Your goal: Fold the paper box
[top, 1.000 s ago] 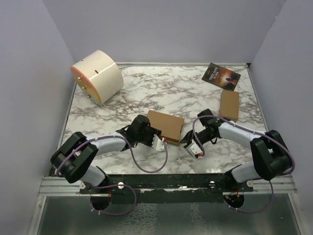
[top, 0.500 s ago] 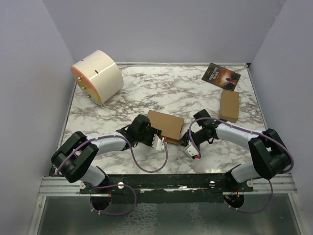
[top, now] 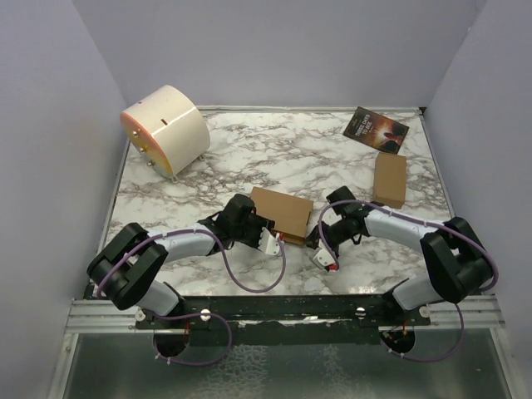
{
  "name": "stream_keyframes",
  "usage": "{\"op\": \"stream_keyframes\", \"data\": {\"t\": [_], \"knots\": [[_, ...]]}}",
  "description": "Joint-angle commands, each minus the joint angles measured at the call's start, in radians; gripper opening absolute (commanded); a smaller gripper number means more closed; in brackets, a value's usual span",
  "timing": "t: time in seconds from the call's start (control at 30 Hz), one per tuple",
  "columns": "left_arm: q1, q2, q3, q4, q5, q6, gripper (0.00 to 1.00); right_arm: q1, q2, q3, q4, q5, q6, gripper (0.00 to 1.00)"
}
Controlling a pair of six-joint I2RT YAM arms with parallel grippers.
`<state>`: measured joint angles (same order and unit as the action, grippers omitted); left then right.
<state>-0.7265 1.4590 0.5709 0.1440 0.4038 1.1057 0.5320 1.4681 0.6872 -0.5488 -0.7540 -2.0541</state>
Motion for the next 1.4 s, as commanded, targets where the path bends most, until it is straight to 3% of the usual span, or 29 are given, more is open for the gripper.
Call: {"op": "stream_keyframes", "data": {"t": [0.0,1.37], "knots": [[0.004,0.025,0.009,-0.062,0.042,-0.016,0.46,0.019,0.016,0.027,-0.001,0.02,-0.034,0.16],[0.004,0.032,0.018,-0.08,0.054,-0.023,0.46,0.032,0.006,0.046,-0.008,0.083,0.0,0.13]]}}
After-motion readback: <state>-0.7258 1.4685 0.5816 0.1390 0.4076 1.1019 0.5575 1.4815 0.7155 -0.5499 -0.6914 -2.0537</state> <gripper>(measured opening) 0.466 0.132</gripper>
